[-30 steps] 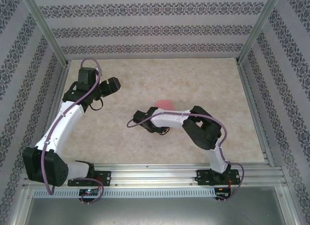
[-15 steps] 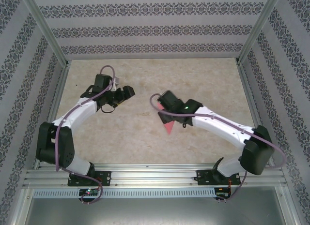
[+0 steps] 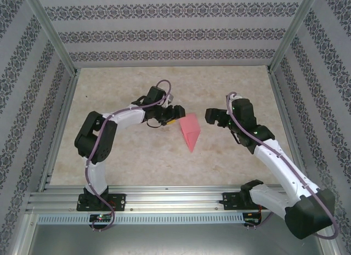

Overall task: Fold a paper plane with a square sheet of paper (fold left side to right side)
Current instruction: Fold the wing for the fifth time at the center of the table.

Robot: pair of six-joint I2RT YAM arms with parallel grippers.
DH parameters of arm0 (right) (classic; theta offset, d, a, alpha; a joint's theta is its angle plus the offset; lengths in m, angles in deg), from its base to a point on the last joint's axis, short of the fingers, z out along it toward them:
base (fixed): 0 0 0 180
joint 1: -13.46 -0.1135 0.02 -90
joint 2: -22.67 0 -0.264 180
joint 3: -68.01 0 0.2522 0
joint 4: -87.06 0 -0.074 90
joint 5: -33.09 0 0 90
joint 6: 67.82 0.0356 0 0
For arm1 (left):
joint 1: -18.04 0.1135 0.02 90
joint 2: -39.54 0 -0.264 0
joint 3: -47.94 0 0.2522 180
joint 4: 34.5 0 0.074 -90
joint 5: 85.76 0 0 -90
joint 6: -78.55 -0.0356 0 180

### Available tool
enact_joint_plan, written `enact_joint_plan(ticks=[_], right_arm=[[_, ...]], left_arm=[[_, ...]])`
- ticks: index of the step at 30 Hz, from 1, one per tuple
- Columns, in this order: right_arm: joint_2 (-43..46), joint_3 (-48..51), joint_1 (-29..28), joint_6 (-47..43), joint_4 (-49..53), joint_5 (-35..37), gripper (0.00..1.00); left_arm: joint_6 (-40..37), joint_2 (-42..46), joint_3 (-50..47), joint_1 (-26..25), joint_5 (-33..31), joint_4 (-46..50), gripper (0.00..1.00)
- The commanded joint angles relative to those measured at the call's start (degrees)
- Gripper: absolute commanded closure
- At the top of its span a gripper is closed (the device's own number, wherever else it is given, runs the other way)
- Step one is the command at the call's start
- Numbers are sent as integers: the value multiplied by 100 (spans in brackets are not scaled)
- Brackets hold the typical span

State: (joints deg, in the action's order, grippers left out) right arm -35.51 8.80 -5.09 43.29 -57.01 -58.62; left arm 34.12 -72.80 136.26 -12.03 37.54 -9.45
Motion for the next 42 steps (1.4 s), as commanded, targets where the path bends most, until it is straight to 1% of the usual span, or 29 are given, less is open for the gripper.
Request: enact_joint_plan(ticks=[1, 5, 8, 10, 12, 14, 16, 18, 20, 22, 25, 27, 33, 36, 39, 42], right_arm=[[170, 440, 508, 611, -826, -1032, 2], [176, 812, 947, 941, -1203, -1573, 2], [-34, 881, 1190, 1013, -1336, -2226, 2], [-298, 871, 1342, 1048, -1405, -2746, 3], [-692, 864, 1492, 1073, -1608, -3416, 15], [-1148, 811, 1578, 1071, -1740, -3918, 28], [-1547, 764, 1591, 966, -1931, -4304, 39], [-1875, 733, 1582, 817, -2093, -4505, 46], [-2150, 677, 1582, 644, -2189, -4647, 49], [-2421, 596, 1573, 501, -2291, -4830, 51], [-2791, 450, 1565, 359, -2453, -5147, 50], [-3051, 336, 1542, 257, -2529, -5409, 48], [-3630, 36, 1435, 54, -2701, -6138, 47], [-3822, -111, 1376, -18, -2711, -6441, 46], [-3994, -242, 1276, -124, -2583, -6630, 47], [-4132, -383, 1172, -418, -2211, -6659, 47]], left_arm=[[44, -400, 338, -97, 96, -121, 29], [108, -837, 625, -173, 281, -177, 34], [114, -1030, 768, -210, 351, -216, 45], [86, -1055, 749, -210, 346, -298, 56], [-69, -1054, 732, -215, 324, -304, 69], [-238, -1022, 687, -203, 343, -275, 78], [-396, -930, 570, -185, 375, -323, 85], [-474, -773, 323, -130, 499, -567, 90], [-470, -609, 25, -52, 670, -915, 93], [-476, -437, -279, 31, 844, -1296, 96], [-491, -186, -676, 129, 1153, -1823, 98], [-579, -50, -841, 172, 1372, -2012, 98], [-755, 236, -1040, 172, 1882, -2250, 99], [-827, 314, -1066, 168, 1989, -2241, 100], [-822, 328, -1058, 174, 2096, -2275, 99], [-776, 335, -1067, 172, 2198, -2371, 100]])
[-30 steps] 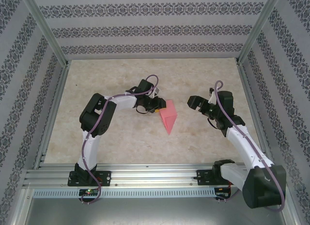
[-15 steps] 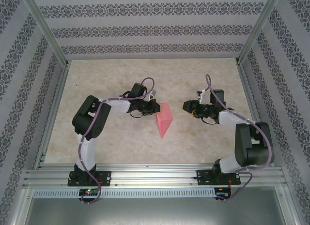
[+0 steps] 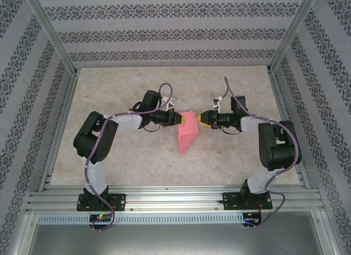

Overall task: Fold a paper plane with a square sheet of paper (fold left side to right side)
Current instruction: Fold the wing for the fifth time at the center of the table.

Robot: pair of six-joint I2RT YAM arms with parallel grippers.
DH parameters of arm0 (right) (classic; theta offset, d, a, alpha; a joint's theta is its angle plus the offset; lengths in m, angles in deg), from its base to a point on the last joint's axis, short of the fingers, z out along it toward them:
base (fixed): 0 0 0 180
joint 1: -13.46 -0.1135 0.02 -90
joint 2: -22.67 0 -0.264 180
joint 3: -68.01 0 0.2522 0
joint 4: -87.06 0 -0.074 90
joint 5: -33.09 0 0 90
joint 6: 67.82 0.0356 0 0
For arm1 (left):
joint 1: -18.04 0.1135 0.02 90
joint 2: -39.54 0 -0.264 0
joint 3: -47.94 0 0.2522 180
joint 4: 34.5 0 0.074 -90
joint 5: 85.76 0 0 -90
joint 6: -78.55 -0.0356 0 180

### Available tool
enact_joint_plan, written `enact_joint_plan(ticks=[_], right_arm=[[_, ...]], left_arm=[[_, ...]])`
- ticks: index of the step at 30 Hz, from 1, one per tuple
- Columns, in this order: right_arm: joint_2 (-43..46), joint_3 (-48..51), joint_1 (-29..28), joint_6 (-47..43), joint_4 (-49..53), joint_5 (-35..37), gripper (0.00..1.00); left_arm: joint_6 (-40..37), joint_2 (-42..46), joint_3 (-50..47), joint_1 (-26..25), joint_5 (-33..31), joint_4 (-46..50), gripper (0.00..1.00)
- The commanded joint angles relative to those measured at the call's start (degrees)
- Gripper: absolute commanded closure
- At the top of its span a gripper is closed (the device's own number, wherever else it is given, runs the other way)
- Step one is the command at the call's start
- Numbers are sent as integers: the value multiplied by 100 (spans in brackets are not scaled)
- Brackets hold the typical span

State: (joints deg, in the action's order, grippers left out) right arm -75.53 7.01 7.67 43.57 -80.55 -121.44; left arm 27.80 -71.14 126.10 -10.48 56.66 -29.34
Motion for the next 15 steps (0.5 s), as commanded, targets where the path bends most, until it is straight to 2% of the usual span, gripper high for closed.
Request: enact_joint_plan(ticks=[1, 6, 15], right_arm=[[-176, -207, -116, -451, 149, -416, 47], [-347, -292, -134, -529, 245, -578, 51], [-584, -525, -134, -853, 750, -719, 75]], left_arm=[[-152, 173, -50, 13, 304, -396, 99], [-187, 162, -25, 20, 404, -347, 100], [-435, 46, 130, 24, 233, 129, 99]])
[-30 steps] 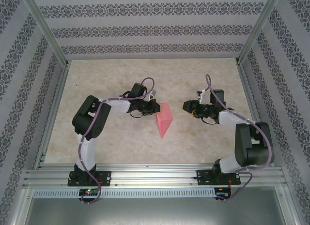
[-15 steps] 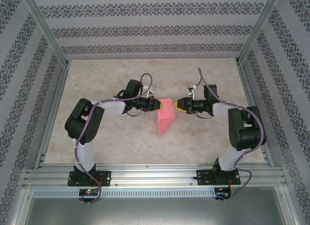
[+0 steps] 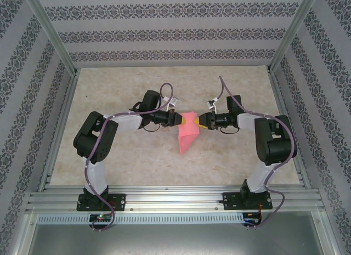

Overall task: Fold a paper plane with a square sheet of paper (fold left side to right side)
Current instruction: Fold the wing for the fifth time at the center of the table.

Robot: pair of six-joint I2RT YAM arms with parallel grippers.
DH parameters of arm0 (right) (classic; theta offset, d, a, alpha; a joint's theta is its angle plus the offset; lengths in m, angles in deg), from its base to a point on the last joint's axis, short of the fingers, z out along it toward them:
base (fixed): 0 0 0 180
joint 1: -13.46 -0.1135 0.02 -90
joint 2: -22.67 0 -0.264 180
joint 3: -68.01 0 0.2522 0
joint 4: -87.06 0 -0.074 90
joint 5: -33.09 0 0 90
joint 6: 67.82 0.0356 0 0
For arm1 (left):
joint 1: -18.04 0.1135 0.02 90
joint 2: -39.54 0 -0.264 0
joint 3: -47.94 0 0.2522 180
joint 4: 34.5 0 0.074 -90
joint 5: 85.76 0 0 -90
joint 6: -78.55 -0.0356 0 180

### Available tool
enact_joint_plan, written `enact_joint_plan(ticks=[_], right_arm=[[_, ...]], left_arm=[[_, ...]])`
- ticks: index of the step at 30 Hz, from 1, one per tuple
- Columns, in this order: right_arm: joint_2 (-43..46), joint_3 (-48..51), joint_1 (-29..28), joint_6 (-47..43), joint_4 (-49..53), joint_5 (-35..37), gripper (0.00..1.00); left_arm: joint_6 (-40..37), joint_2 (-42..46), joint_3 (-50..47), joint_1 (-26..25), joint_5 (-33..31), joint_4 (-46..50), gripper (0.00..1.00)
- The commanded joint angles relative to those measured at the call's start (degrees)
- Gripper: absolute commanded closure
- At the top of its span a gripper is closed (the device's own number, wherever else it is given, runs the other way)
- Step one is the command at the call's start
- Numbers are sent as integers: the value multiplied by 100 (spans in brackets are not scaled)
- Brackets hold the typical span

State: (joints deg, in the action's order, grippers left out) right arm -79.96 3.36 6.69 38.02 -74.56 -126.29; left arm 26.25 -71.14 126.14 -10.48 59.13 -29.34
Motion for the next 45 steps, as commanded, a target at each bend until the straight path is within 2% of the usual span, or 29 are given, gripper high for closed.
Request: enact_joint_plan(ticks=[1, 3, 5, 6, 8, 9, 10, 16, 21, 26, 30, 34, 45], right_arm=[[-160, -185, -35, -337, 197, -233, 78], [-186, -244, -35, -404, 312, -213, 83], [-205, -298, -34, -512, 470, -175, 90], [-213, -328, -35, -552, 544, -141, 95], [-246, -375, -35, -569, 680, -32, 97], [-261, -387, -44, -565, 731, 32, 98], [-258, -396, -55, -519, 790, 119, 100], [-266, -428, -184, -103, 914, 665, 100], [-317, -518, -202, 365, 961, 1122, 100], [-310, -662, -202, 926, 1031, 1572, 100], [-369, -765, -211, 1013, 1208, 1691, 100], [-374, -757, -227, 1138, 1265, 1792, 100], [-432, -720, -318, 1168, 1252, 1911, 100]], left_arm=[[-280, 22, 143, 28, -35, 154, 99], [-305, -22, 184, 36, -58, 223, 96], [-349, -46, 223, 47, -145, 345, 90], [-383, -46, 248, 55, -189, 420, 85], [-513, 24, 299, 88, -418, 703, 66], [-619, 88, 323, 112, -582, 897, 56], [-731, 182, 339, 142, -785, 1137, 50], [-1400, 924, 456, 324, -2196, 2666, 33], [-1916, 1577, 715, 118, -3193, 3865, 32], [-2014, 1829, 909, -658, -3275, 4351, 34], [-1800, 1469, 1090, -1447, -3292, 4394, 34], [-1752, 813, 1517, -1980, -3674, 4787, 33], [-1692, -261, 2116, -2351, -4520, 5114, 34]])
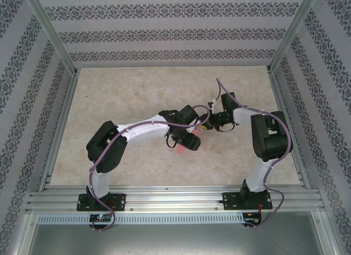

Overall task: Fold a paper plane with a square sheet of paper (fold left side to right side)
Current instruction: Fold the wing for the fifth time at the center of the table.

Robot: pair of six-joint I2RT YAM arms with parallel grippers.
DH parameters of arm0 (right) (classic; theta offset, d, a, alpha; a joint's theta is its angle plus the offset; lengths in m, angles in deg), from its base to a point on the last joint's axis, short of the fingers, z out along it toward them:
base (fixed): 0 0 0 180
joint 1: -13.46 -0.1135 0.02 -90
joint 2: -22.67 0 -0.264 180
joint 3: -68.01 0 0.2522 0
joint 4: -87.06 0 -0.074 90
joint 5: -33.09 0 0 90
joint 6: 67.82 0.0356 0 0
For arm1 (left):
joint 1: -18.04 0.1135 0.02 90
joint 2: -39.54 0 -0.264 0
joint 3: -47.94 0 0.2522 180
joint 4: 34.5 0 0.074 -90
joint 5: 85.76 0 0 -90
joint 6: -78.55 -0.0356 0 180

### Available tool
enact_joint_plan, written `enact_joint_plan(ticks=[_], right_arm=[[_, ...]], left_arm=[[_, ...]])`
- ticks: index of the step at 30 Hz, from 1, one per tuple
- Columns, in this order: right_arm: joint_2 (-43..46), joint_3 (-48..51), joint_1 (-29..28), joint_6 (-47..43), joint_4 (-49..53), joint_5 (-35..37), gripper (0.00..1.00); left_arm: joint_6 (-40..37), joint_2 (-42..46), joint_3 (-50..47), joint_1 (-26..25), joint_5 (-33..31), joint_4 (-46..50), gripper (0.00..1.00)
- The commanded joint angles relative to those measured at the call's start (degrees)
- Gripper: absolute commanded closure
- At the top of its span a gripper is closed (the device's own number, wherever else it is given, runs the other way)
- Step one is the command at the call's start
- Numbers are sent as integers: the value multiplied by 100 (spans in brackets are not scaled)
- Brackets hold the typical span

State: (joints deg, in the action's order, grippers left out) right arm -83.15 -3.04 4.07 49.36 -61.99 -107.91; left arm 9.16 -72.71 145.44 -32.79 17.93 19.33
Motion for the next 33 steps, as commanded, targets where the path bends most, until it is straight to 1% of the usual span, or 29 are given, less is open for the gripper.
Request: enact_joint_plan(ticks=[1, 5, 12, 21, 30, 33], right_arm=[[-131, -95, -70, 33, -2, 65, 100], [-182, -135, -88, 12, 17, 61, 100], [-250, -224, -97, -86, 147, 86, 100], [-342, -286, -98, -160, 243, 139, 100], [-322, -376, -18, -326, 461, 303, 100], [-214, -332, 142, -310, 422, 243, 92]], left_arm=[[15, -150, 186, -137, -494, 253, 34], [11, -291, 190, -188, -833, 309, 35], [-46, -517, 230, -208, -1075, 334, 39], [-118, -733, 362, -226, -1132, 361, 44], [-109, -731, 382, -228, -1241, 413, 51], [-82, -630, 255, -226, -1227, 320, 52]])
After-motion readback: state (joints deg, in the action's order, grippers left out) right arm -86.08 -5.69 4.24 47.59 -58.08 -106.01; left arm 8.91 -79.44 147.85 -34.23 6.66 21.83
